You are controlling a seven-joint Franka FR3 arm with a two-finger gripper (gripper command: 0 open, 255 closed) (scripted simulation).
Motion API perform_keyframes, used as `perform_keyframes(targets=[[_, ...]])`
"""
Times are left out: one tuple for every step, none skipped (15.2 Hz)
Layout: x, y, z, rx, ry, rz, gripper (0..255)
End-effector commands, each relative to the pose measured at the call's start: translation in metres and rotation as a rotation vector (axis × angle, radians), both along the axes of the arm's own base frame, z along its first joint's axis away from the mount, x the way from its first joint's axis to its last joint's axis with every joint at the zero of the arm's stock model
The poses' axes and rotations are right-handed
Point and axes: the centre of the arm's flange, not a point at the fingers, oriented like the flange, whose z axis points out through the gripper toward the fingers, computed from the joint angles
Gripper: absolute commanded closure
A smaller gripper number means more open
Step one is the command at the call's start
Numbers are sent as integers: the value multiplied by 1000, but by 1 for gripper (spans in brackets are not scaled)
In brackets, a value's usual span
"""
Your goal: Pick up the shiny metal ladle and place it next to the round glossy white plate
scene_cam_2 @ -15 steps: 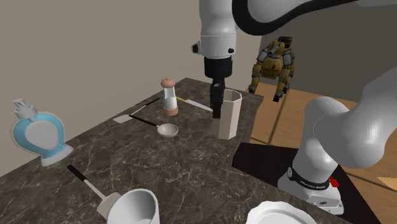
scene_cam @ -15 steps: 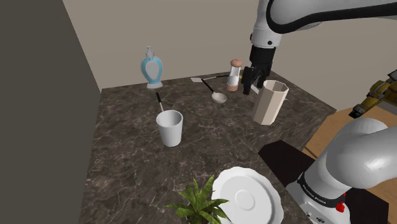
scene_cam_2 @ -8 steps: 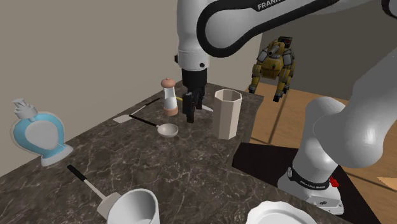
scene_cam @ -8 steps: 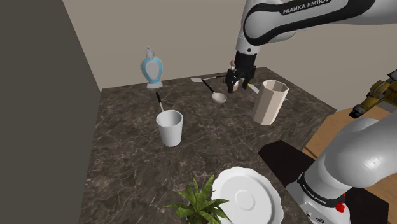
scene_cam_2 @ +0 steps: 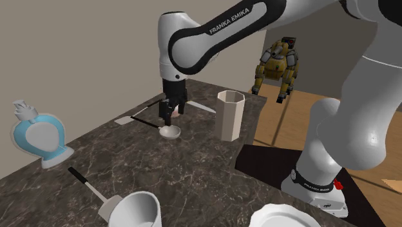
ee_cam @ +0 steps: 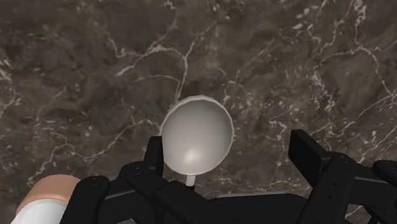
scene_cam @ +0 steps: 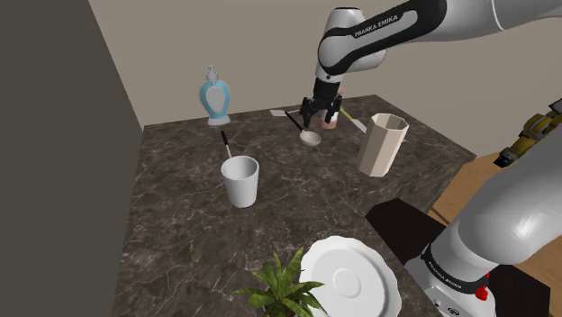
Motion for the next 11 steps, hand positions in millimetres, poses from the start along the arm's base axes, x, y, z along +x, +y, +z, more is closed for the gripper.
perform_keyframes(targets=[[20,-7,-13,-1,-18,-29,0],[30,-12,-18,-1,-26,-43,0],[39,-17,-22,-2,-34,-57,0],[49,-22,-27,-2,-42,-71,0],[59,-27,-32,-2,-50,-85,0],[69,-32,-37,-3,-58,-99,0],[78,-38,-41,-3,-66,-114,0],[88,-44,-46,-4,-74,-128,0],[97,-49,-50,-4,-82,-142,0],[107,-55,-55,-4,-90,-156,0],[115,-60,-58,-5,-97,-168,0]])
